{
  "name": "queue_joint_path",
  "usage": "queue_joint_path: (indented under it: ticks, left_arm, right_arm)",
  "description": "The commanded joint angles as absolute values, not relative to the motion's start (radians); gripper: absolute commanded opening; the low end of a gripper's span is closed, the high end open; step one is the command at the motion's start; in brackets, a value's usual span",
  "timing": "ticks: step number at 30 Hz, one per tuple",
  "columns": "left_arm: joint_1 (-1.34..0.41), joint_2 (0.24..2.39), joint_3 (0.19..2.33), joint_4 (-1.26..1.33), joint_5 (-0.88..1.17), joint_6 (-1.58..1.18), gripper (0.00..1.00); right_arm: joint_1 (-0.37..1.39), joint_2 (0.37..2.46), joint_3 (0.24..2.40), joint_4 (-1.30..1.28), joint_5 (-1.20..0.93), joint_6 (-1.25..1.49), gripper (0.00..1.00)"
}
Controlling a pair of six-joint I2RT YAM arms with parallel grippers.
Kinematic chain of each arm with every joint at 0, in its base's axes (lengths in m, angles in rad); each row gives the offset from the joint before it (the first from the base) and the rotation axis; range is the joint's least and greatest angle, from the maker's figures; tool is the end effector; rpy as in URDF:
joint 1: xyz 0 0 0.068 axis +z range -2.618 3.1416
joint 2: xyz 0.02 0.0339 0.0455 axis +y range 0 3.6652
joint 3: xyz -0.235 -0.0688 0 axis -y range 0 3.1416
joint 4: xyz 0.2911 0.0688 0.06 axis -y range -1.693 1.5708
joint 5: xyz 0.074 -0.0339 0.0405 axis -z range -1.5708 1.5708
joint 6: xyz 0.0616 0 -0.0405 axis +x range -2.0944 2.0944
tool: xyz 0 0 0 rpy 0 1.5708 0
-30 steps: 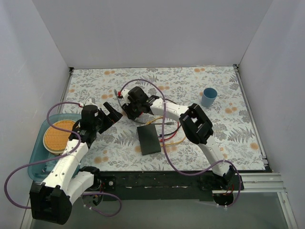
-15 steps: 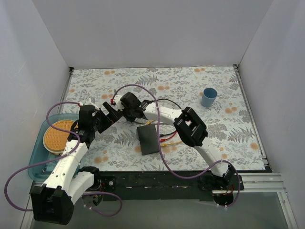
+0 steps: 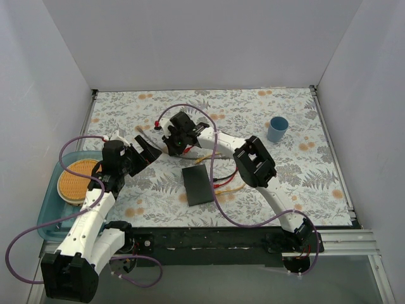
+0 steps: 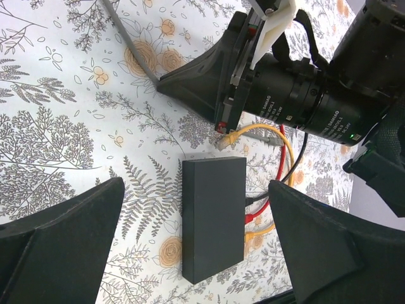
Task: Insert the plug into the switch port
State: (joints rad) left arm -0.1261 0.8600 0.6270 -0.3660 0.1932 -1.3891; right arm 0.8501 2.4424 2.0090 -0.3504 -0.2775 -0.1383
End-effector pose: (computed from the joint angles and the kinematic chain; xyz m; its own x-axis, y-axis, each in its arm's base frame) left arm 0.2711 -0.0463 0.2070 -0.3772 -0.9251 -0.0428 -0.4994 0.2421 -0.8319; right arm 0.3725 0.4496 0.1029 -0.3442 -0.5928 -0.7281 -0.9067 0.4111 0.0939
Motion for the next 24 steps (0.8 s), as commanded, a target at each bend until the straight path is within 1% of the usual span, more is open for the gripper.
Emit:
queue_joint_path:
  ticks: [1, 7, 11, 16, 20, 24]
  left_arm:
    - [-0.120, 0.831, 0.626, -0.374, 0.215, -1.376, 0.98]
    - [-0.118, 0.824, 0.604, -0.361, 0.224, -1.381, 0.98]
    - [-0.120, 0.831, 0.569, -0.327, 0.248, -1.394, 0.98]
    - [-0.120, 0.853, 0.517, -0.230, 0.331, -1.433, 0.98]
    - [-0.120, 0.876, 0.505, -0.198, 0.353, -1.436, 0.98]
    - [-0.120, 0.887, 0.499, -0.178, 0.362, -1.437, 0.98]
  right_arm:
    - [0.835, 2.471, 1.924, -0.546, -0.201, -0.169, 0.01]
    - [0.810, 2.317, 1.796, -0.468, -0.218, -0.143, 0.01]
    - [0.801, 2.160, 1.730, -0.437, -0.212, -0.135, 0.01]
    - [0.799, 2.013, 1.660, -0.451, -0.173, -0.137, 0.01]
    - [0.798, 1.912, 1.585, -0.442, -0.127, -0.138, 0.01]
    - [0.799, 1.833, 1.511, -0.479, -0.175, -0.120, 0.01]
